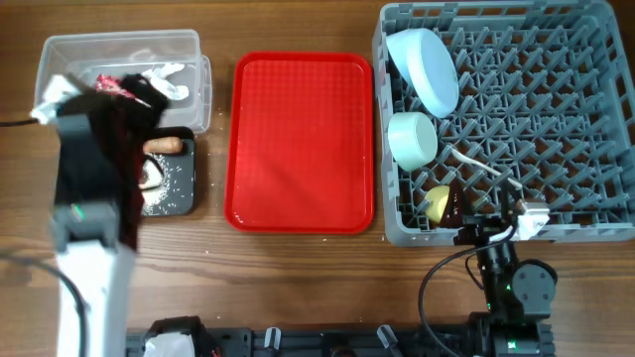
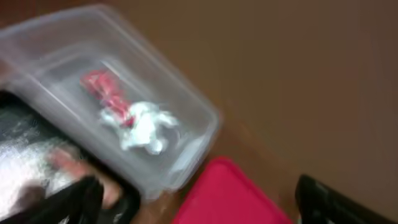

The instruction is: Sort waste into correct bins and load items into the dishwasher rack

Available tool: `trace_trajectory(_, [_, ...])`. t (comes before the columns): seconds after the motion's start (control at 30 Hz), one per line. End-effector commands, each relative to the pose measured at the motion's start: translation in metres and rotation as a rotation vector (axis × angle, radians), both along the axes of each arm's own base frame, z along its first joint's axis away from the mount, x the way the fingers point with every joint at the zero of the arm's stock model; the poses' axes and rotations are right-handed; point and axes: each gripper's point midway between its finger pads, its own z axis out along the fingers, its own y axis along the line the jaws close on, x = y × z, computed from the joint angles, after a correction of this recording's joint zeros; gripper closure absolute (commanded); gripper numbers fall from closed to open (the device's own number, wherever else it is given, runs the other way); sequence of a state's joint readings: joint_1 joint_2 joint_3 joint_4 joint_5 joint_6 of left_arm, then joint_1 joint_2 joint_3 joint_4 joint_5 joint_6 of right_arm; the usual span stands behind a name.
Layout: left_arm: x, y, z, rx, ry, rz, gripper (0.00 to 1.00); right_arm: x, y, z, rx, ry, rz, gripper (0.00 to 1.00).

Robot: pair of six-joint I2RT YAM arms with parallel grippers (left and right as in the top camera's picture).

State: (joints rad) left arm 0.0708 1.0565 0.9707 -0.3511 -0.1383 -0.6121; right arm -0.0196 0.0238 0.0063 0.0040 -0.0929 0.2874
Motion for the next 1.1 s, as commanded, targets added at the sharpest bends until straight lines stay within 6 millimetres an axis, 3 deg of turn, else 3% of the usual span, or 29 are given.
trace_trajectory(0.0, [-0.043,-0.051,-0.045,0.346,-0.103,-0.392,0.0,0.0,0.001,0.001,0.008,-0.003,0.004,0.0])
trace_trajectory(0.1, [-0.082,-0.053,-0.083,0.388,-0.27,-0.365,0.0,0.0,0.001,0.001,0.008,-0.003,0.004,0.0])
trace_trajectory(0.2, [-0.1,-0.053,-0.104,0.405,-0.344,-0.351,0.0,0.0,0.001,0.001,0.008,-0.003,0.004,0.0])
trace_trajectory(0.53, [-0.112,-0.043,-0.121,0.409,-0.316,-0.308,0.0,0.0,0.001,0.001,0.008,-0.003,0.004,0.0])
trace_trajectory(1.07, [-0.112,-0.043,-0.121,0.409,-0.316,-0.308,0.0,0.0,0.001,0.001,0.008,-0.003,0.004,0.0])
